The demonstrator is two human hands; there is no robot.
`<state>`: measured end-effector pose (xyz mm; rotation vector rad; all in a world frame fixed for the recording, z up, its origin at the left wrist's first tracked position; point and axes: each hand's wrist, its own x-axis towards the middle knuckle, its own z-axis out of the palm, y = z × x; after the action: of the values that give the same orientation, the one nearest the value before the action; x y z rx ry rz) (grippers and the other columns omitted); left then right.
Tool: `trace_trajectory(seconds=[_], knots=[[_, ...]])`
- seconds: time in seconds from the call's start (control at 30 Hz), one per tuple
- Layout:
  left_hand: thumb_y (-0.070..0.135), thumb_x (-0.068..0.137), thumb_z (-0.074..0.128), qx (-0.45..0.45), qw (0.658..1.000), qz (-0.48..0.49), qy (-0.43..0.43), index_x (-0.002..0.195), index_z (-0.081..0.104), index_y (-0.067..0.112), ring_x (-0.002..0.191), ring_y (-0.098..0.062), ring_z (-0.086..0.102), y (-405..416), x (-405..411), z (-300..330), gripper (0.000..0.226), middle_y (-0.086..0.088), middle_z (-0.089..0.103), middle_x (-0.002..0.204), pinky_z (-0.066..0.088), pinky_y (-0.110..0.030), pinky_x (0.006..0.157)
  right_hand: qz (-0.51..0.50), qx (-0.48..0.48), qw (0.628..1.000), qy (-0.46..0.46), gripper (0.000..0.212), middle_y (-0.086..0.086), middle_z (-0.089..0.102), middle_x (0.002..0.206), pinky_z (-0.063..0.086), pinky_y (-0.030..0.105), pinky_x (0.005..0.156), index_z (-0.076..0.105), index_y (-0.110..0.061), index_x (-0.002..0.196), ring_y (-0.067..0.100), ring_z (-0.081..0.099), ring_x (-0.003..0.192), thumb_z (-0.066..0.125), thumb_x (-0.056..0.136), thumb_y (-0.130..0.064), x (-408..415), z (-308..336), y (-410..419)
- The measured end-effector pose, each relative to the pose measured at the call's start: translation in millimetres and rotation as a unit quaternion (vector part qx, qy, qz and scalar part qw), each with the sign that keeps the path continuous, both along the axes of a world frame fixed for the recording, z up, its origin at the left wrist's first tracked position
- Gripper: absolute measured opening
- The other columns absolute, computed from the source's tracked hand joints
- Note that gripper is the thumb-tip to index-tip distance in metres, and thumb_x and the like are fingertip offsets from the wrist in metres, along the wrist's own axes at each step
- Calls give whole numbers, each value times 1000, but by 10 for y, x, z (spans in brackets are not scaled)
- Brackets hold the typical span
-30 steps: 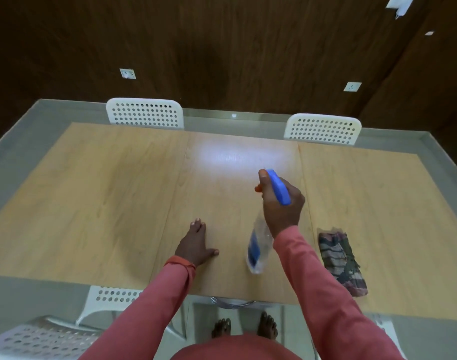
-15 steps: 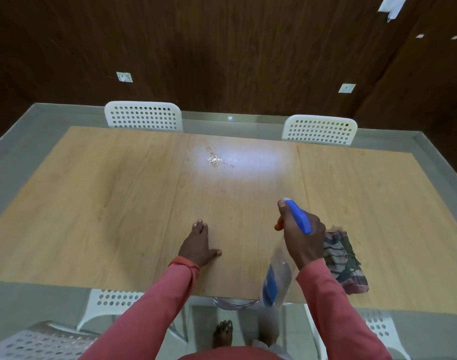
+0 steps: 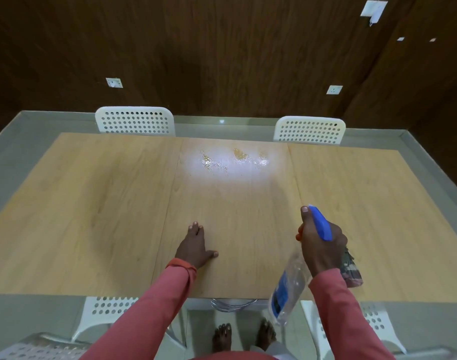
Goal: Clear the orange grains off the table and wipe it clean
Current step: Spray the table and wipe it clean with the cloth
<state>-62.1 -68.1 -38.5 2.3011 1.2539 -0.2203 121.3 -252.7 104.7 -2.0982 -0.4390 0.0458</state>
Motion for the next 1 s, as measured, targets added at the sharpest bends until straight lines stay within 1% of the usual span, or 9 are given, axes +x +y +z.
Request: trace_trajectory(seconds=[0.07, 0.17, 0.3, 0.43, 0.5, 0.6, 0.73, 0.9, 1.0], knots=[[50, 85, 66, 0, 1000, -4, 2, 154, 7, 5, 150, -21, 2, 0, 4, -1, 101, -7, -2, 163, 18, -34, 120, 19, -2, 999, -26, 55, 11, 66, 58, 34, 15, 52, 65, -6, 60, 27, 63, 57, 55, 98, -44, -17, 6, -41], [50, 85, 66, 1, 1000, -3, 9, 154, 7, 5, 150, -21, 3, 5, 9, 6, 102, -7, -2, 163, 19, -34, 120, 32, 1, 999, -29, 60, 13, 63, 52, 38, 24, 51, 62, -4, 55, 32, 62, 53, 47, 89, -52, -53, -13, -79], [49, 84, 67, 1, 1000, 2, 15, 154, 7, 5, 150, -21, 3, -12, 25, 20, 102, -7, -1, 163, 18, -34, 120, 70, 17, 996, -58, 56, 7, 60, 48, 38, 10, 51, 62, -8, 54, 23, 58, 46, 50, 92, -47, -94, -21, -157], [48, 86, 66, -4, 1000, 15, 3, 154, 10, 7, 150, -19, 3, -51, 12, 32, 98, -5, 0, 163, 18, -33, 120, 117, 31, 992, -42, 58, 11, 58, 47, 41, 28, 47, 59, -9, 53, 31, 57, 44, 51, 92, -51, -214, -74, -179], [47, 88, 63, -1, 1000, 24, 0, 154, 13, 7, 150, -19, 5, -115, 5, 35, 92, -5, 3, 163, 20, -34, 119, 134, 52, 989, -29, 61, 10, 57, 47, 46, 36, 47, 59, -9, 54, 28, 57, 43, 50, 89, -58, -277, -64, -197], [44, 92, 59, 18, 999, 32, -10, 152, 21, 7, 149, -20, 9, -257, -27, 26, 79, -6, 9, 162, 23, -34, 118, 160, 69, 984, -38, 59, 2, 58, 47, 47, 34, 49, 61, -13, 55, 15, 55, 42, 48, 89, -59, -337, -46, -255], [39, 93, 58, 34, 998, 44, -21, 148, 33, 9, 148, -19, 17, -482, -151, -24, 67, -5, 18, 161, 26, -33, 117, 183, 50, 981, -29, 65, 10, 54, 46, 48, 43, 47, 55, -8, 52, 30, 55, 44, 50, 89, -60, -436, -135, -365], [33, 94, 58, 51, 997, 38, -33, 145, 39, 10, 146, -18, 25, -704, -318, -93, 60, -4, 26, 158, 27, -31, 114, 215, 50, 975, -33, 61, 3, 57, 48, 48, 40, 56, 58, -12, 52, 22, 57, 50, 50, 89, -59, -559, -166, -532], [30, 95, 56, 60, 997, 40, -37, 144, 40, 10, 145, -18, 27, -803, -383, -131, 56, -4, 28, 157, 27, -31, 115, 222, 35, 974, -16, 67, 9, 54, 45, 47, 44, 53, 54, -6, 50, 29, 54, 46, 49, 87, -61, -657, -197, -592]])
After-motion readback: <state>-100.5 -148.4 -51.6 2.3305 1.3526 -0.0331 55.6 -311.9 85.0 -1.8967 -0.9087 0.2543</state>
